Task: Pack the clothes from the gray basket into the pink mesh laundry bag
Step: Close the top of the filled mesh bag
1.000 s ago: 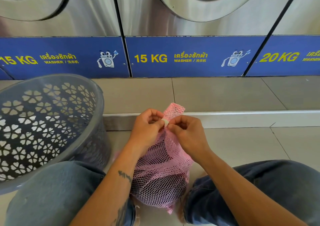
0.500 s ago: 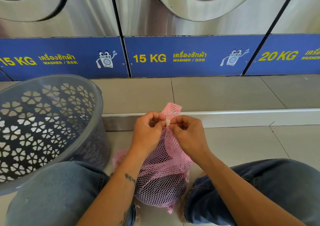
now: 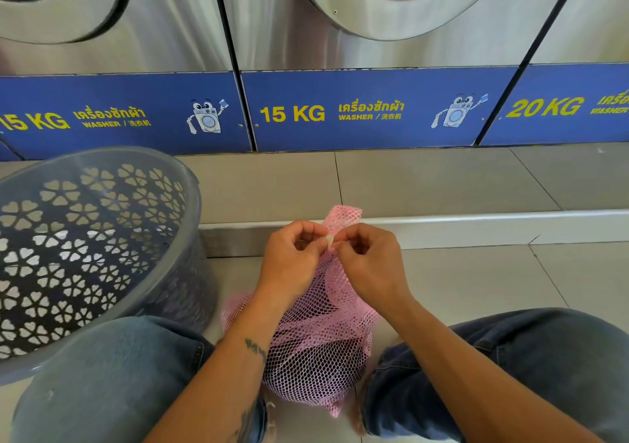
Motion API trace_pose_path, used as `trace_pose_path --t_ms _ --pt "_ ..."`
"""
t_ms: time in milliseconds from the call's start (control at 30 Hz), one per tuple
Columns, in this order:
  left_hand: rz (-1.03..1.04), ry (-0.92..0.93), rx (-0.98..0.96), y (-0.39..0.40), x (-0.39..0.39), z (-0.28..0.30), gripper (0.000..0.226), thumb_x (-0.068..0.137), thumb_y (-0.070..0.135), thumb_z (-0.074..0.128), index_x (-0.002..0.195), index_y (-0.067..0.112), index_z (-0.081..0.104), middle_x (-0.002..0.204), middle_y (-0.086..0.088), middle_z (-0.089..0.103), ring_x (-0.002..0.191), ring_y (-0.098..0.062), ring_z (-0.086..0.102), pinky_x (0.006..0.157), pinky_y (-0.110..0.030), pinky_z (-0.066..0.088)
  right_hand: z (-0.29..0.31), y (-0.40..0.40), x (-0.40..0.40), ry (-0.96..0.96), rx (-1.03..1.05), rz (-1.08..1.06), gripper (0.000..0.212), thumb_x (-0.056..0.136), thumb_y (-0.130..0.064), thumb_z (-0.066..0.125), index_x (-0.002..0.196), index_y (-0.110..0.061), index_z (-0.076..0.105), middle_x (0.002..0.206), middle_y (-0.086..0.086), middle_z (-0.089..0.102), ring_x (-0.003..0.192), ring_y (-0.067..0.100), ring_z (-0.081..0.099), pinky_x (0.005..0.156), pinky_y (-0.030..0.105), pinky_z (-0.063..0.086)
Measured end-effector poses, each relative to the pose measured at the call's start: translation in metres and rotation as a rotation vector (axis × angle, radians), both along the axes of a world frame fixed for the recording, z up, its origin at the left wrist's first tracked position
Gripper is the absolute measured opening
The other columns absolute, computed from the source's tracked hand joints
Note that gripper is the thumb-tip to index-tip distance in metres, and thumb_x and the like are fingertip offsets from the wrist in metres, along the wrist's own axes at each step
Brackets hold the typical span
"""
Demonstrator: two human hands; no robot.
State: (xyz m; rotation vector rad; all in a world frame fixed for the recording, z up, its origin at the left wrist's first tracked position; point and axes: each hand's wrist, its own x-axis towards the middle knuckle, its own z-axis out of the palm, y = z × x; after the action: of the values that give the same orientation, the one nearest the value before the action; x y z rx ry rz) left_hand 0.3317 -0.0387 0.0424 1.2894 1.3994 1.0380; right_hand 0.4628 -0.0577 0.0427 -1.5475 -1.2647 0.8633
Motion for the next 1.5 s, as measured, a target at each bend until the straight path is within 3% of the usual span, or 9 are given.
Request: trace_pose_path --t_ms 167,200,333,433,633,967,1167,1367,1500 --pt "-0.029 -0.025 -0.085 -0.004 0.004 -0.008 0.015 0.09 0.006 0.067 0.09 0.02 0.072 0.089 -0.005 0.073 0.09 -0.027 0.071 0.082 -0.044 0.062 -0.002 0.0 0.003 -0.056 -0.002 -0.008 0.016 0.082 -0.004 0.065 0.077 -0.017 0.074 0.067 -0.003 0.071 0.064 0.016 0.066 0.059 0.028 0.058" --pt "-0.017 -0.044 -0.089 -0.004 0.005 -0.009 0.015 0.091 0.005 0.067 0.091 0.018 0.072 0.09 -0.007 0.073 0.091 -0.028 0.071 0.081 -0.045 0.062 -0.002 0.0 0.002 -0.055 -0.003 -0.007 0.016 0.082 -0.003 0.065 0.076 -0.016 0.073 0.067 -0.002 0.071 0.064 0.016 0.066 0.058 0.029 0.058" --pt "0.04 -0.008 -0.004 -0.003 0.005 -0.005 0.015 0.092 0.0 0.062 0.095 0.012 0.071 0.091 -0.004 0.073 0.083 -0.015 0.07 0.062 -0.016 0.056 -0.002 -0.002 -0.005 -0.026 -0.017 0.003 0.017 0.08 -0.002 0.066 0.074 -0.015 0.074 0.068 -0.002 0.071 0.065 0.015 0.066 0.057 0.023 0.056" --pt "-0.005 0.025 0.015 -0.003 0.005 -0.005 0.019 0.091 -0.002 0.061 0.093 0.015 0.069 0.09 -0.001 0.071 0.081 -0.007 0.067 0.064 -0.016 0.055 -0.004 -0.003 -0.005 0.023 -0.021 -0.024 0.017 0.08 0.0 0.065 0.075 -0.015 0.073 0.069 -0.001 0.071 0.066 0.015 0.067 0.058 0.022 0.056" --pt "-0.059 0.014 -0.012 -0.005 0.007 -0.009 0.019 0.092 0.001 0.062 0.096 0.019 0.063 0.092 -0.009 0.068 0.08 -0.016 0.064 0.074 -0.036 0.059 -0.004 -0.002 0.002 0.017 -0.033 -0.021 0.019 0.081 0.001 0.066 0.079 -0.016 0.074 0.072 0.0 0.072 0.061 0.007 0.064 0.056 0.019 0.055" --pt "-0.077 -0.012 -0.106 -0.004 0.008 -0.015 0.019 0.094 0.005 0.058 0.096 0.023 0.064 0.091 -0.015 0.07 0.083 -0.033 0.069 0.08 -0.054 0.06 -0.004 -0.001 0.003 -0.054 -0.049 -0.056 0.014 0.076 -0.003 0.069 0.071 -0.016 0.069 0.064 -0.002 0.067 0.053 0.002 0.058 0.049 0.016 0.047" --pt "0.043 -0.154 -0.185 -0.004 0.009 -0.013 0.015 0.097 -0.001 0.054 0.097 0.011 0.063 0.085 -0.014 0.072 0.074 -0.025 0.068 0.075 -0.047 0.062 -0.002 0.0 0.001 -0.151 -0.05 -0.021 0.014 0.075 -0.002 0.068 0.068 -0.014 0.066 0.058 -0.007 0.059 0.048 -0.002 0.052 0.043 0.011 0.038" --pt "0.06 0.078 0.012 -0.007 0.009 -0.012 0.017 0.088 0.001 0.065 0.084 0.017 0.068 0.082 0.002 0.072 0.081 -0.013 0.069 0.076 -0.028 0.058 -0.004 0.002 0.003 -0.249 -0.031 0.048 0.01 0.077 -0.01 0.07 0.069 -0.015 0.066 0.06 -0.002 0.062 0.05 0.006 0.049 0.044 0.016 0.038" --pt "0.088 0.107 0.07 -0.011 0.012 -0.011 0.019 0.088 0.001 0.065 0.082 0.019 0.069 0.08 0.005 0.073 0.078 -0.009 0.07 0.072 -0.029 0.06 -0.005 0.0 0.002 -0.341 -0.025 0.058 0.011 0.077 -0.008 0.067 0.069 -0.016 0.065 0.059 -0.002 0.061 0.051 0.011 0.051 0.046 0.02 0.039"
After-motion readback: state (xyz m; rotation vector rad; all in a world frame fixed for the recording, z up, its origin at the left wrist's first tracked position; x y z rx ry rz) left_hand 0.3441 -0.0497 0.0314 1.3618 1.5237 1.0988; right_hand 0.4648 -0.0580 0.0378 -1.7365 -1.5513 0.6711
